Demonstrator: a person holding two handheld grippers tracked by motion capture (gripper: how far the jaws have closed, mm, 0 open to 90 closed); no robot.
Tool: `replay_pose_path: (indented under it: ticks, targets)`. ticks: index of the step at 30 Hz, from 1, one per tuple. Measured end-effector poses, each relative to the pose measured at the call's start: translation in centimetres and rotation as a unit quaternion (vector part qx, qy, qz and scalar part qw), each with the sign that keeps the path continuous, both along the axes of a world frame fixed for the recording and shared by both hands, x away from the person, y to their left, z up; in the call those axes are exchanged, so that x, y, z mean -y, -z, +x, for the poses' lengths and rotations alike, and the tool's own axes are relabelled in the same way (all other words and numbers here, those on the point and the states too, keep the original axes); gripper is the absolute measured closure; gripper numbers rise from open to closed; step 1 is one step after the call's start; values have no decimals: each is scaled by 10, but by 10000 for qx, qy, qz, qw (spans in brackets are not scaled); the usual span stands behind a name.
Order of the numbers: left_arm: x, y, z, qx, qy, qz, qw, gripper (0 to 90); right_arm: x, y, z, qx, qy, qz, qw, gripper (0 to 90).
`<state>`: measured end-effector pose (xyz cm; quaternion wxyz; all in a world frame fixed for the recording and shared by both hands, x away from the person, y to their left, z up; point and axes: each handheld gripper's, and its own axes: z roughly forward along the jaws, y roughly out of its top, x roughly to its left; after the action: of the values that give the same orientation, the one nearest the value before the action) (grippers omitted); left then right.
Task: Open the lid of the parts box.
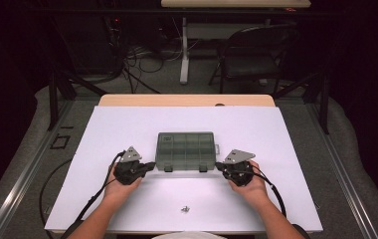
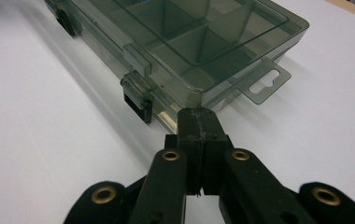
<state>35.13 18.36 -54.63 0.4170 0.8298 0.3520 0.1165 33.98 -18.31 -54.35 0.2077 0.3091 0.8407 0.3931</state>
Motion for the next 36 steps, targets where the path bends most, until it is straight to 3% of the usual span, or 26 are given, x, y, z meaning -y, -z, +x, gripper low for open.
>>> replay_pose_path:
  ticks: [8, 11, 22, 26, 31, 36]
  targets:
    - [-1, -3, -1, 33, -35, -262, 9996, 897, 1, -3, -1, 71, 28, 104, 9999, 873]
    - [-1, -4, -1, 82, -80, -282, 9995, 870, 1, -4, -1, 112, 44, 221, 9997, 849]
    - [-2, -7, -1, 160, -189, -361, 9990, 789, 0, -7, -2, 219, 131, 262, 9993, 802]
    - [-2, -9, 0, 267, -288, -360, 9986, 722, 1, -10, -2, 299, 217, 341, 9987, 757]
    - [1, -14, 1, 484, -388, -197, 9979, 660, -1, -16, -1, 491, 363, 336, 9976, 712]
    - [2, -20, 2, 612, -416, -172, 9971, 655, -3, -20, -1, 628, 415, 250, 9968, 708]
